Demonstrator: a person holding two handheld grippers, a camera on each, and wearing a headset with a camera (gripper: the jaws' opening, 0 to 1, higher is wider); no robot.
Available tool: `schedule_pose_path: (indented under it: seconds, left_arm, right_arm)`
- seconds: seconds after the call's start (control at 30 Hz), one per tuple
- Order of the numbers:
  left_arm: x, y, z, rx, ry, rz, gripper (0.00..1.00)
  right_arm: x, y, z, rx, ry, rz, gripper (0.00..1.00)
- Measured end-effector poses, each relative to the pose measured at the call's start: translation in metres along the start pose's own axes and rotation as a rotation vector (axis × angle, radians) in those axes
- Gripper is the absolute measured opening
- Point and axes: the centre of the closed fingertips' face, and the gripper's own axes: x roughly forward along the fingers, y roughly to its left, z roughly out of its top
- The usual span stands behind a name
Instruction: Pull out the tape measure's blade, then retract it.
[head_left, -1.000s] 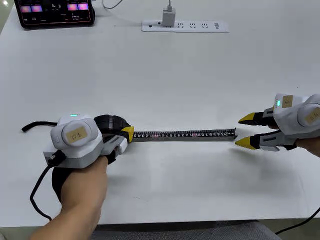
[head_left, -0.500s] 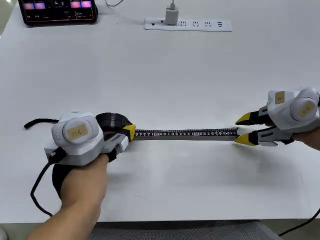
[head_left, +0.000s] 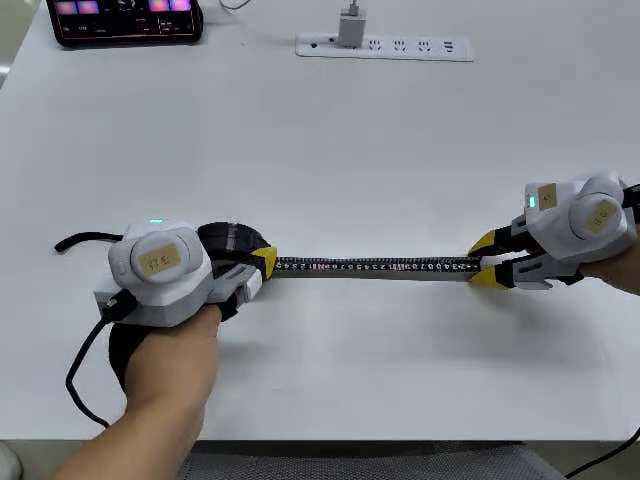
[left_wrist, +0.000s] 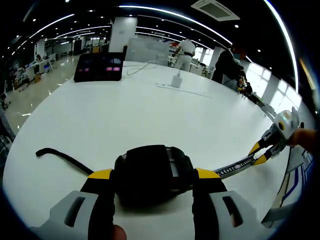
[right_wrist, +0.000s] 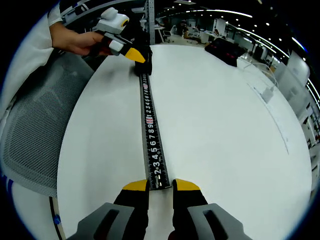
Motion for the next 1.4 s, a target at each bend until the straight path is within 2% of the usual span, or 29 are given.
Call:
schedule_pose_path:
  seconds: [0.17, 0.73, 1.4]
  left_arm:
    - [0.0003, 0.0, -0.0001, -0.004, -0.001, 0.002, 0.58]
    - [0.0016, 0.0005, 0.0002, -0.035, -0.002, 0.008, 0.59]
    - [0.0019, 0.002, -0.0024, 0.004, 0.037, 0.004, 0.56]
  right_arm:
    - [0.0004, 0.0007, 0.0003, -0.021, -0.002, -0.006, 0.12]
    - [0.0006, -0.0001, 0.0006, -0.023, 0.004, -0.005, 0.11]
    - [0.0006, -0.0001, 0.0015, -0.017, 0.004, -0.003, 0.11]
